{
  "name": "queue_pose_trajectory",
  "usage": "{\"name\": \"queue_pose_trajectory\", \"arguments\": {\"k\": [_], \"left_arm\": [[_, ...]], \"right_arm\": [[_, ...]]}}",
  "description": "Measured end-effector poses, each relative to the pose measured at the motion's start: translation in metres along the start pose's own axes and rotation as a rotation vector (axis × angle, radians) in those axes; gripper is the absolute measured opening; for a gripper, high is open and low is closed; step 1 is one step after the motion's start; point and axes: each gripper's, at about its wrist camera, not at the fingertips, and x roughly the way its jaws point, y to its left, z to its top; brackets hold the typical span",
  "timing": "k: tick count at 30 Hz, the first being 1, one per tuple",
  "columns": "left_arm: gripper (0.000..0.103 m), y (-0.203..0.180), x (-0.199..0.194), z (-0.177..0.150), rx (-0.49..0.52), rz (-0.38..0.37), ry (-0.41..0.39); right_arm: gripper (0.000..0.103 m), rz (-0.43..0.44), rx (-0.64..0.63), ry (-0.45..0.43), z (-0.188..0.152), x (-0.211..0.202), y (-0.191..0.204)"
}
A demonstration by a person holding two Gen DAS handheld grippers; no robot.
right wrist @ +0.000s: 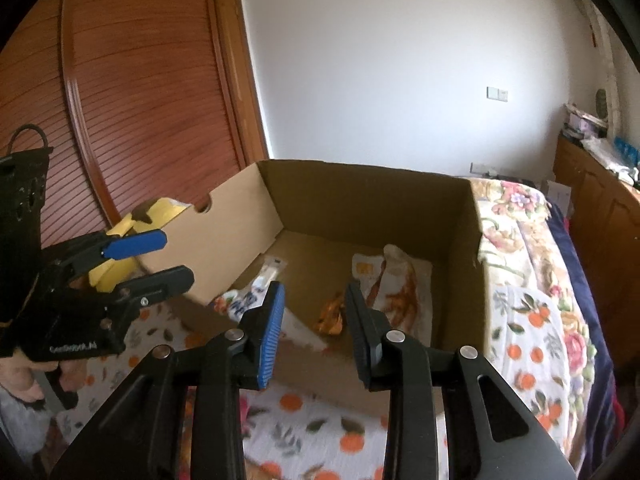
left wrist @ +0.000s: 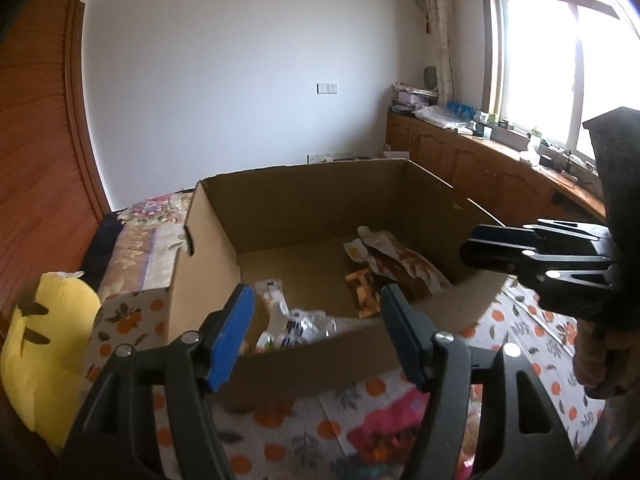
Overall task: Organize snacks
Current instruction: 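Move both tools back from the box toward the snack pile, then grasp the pink-labelled bread snack with right tool while left tool approaches the clear tray packet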
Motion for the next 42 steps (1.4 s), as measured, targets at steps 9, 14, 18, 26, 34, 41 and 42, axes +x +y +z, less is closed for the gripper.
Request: {"name": "queue_pose_trajectory", "arguments": {"k": [9,14,18,26,34,41,42], "left_arm": [[0.066,-0.014,-0.041,-0.043,-0.006,0.000,0.019],[0.066,-0.018,-0.049,-0.073,-0.009,0.007,0.043],[0.066,-0.020,-0.055,-0.091,-0.022,0.007,0.057],[0.066,-0.013,-0.064,-0.121,-0.066,0.023,0.075],[0.066,-0.007,-0.068,-0.146,-0.083,0.047,0.086],[0.066,-0.006,-0.075,-0.156,-0.096,0.041,0.091],[0.066,-0.006,-0.075,-0.157,-0.097,0.040,0.091]], "right_arm": [[0.038,0.006,0.053,0.016,-0.048,-0.039,0.017],[0.039,0.016,0.079,0.024,-0.071,-0.044,0.027],[0.040,0.044,0.088,0.050,-0.082,-0.040,0.036],[0.050,0.087,0.079,0.124,-0.097,-0.018,0.059],[0.049,0.104,0.050,0.205,-0.105,0.013,0.078],[0.051,0.068,0.028,0.272,-0.105,0.036,0.085],[0.051,0.066,0.023,0.275,-0.104,0.038,0.086]]}}
